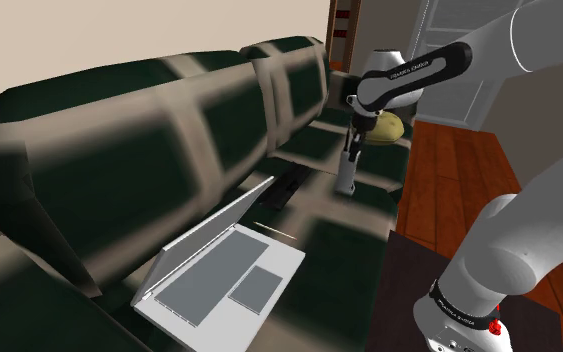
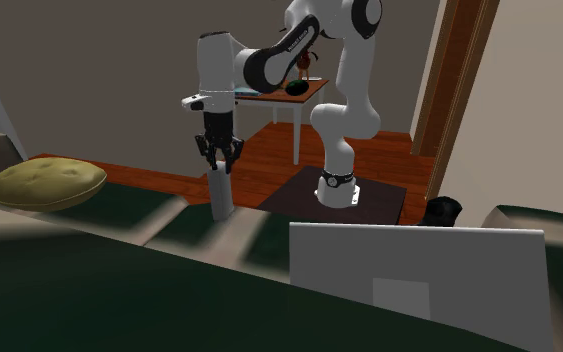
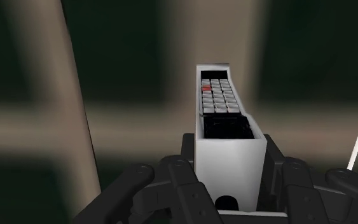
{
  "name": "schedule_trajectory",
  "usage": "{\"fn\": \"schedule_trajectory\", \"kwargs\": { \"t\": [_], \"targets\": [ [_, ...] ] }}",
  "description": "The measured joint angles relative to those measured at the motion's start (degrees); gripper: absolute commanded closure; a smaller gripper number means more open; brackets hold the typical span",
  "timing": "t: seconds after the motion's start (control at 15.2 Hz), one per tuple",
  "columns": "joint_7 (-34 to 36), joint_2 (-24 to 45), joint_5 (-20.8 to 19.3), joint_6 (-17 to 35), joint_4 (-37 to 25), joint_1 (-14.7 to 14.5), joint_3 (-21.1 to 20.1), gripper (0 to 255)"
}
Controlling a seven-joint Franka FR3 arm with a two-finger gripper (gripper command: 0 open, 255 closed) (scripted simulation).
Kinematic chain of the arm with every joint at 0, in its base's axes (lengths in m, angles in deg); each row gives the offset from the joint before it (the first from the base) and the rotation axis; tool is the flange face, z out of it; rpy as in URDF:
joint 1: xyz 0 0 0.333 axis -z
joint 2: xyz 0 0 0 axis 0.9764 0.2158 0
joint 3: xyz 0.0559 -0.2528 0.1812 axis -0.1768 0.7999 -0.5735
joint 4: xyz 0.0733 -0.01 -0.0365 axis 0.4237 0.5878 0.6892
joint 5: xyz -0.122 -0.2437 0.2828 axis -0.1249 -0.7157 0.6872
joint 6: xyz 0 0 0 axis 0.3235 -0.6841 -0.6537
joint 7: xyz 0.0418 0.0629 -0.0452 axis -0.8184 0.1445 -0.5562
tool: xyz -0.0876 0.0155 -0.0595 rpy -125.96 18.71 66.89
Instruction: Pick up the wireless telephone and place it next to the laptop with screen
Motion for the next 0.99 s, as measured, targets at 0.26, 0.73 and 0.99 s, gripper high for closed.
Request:
{"fn": "schedule_trajectory", "kwargs": {
  "t": [0.26,0.73,0.99],
  "targets": [
    [0.3,-1.6,-0.4,-3.4,-1.8,0.1,-0.4,255],
    [0.8,-3.2,-0.5,-9.1,-6.0,0.0,-1.1,255],
    [0.8,-3.5,-0.4,-12.2,-8.8,0.0,-1.4,255]
  ]
}}
